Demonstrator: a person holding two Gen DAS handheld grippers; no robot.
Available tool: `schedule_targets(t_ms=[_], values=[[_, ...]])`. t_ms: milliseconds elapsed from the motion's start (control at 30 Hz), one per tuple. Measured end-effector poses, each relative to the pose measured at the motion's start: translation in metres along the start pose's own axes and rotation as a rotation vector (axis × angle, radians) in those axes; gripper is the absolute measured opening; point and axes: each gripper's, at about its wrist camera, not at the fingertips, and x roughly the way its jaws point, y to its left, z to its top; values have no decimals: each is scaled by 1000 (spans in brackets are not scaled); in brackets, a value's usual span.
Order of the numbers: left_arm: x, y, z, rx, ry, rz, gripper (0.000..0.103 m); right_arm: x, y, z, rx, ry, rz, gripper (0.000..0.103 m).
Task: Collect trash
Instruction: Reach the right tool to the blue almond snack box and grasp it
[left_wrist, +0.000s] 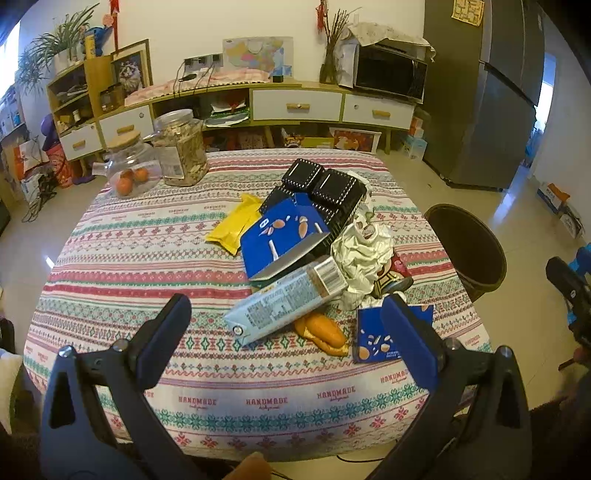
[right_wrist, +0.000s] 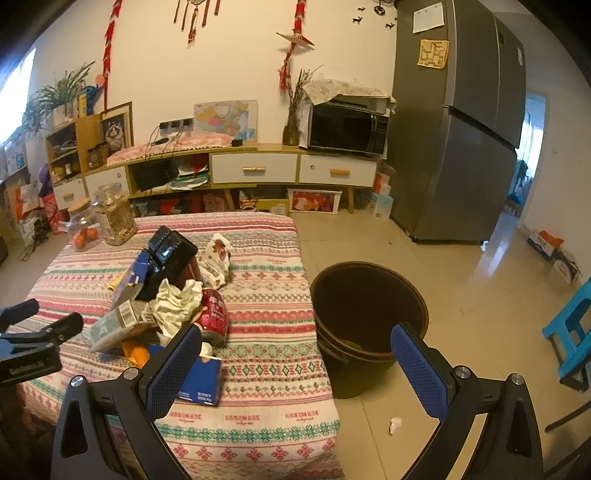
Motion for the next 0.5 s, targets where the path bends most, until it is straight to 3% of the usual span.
schedule_targets(t_ms=[100,300,500], values=[[6,5,14,0,27,-7,102,6,2,12,-10,40,49,103],[35,9,44,75,156,-95,102,33,13,33,-72,173,165,103],[71,19,64,48,247,-157,101,75,21,40,-91,250,192,103]])
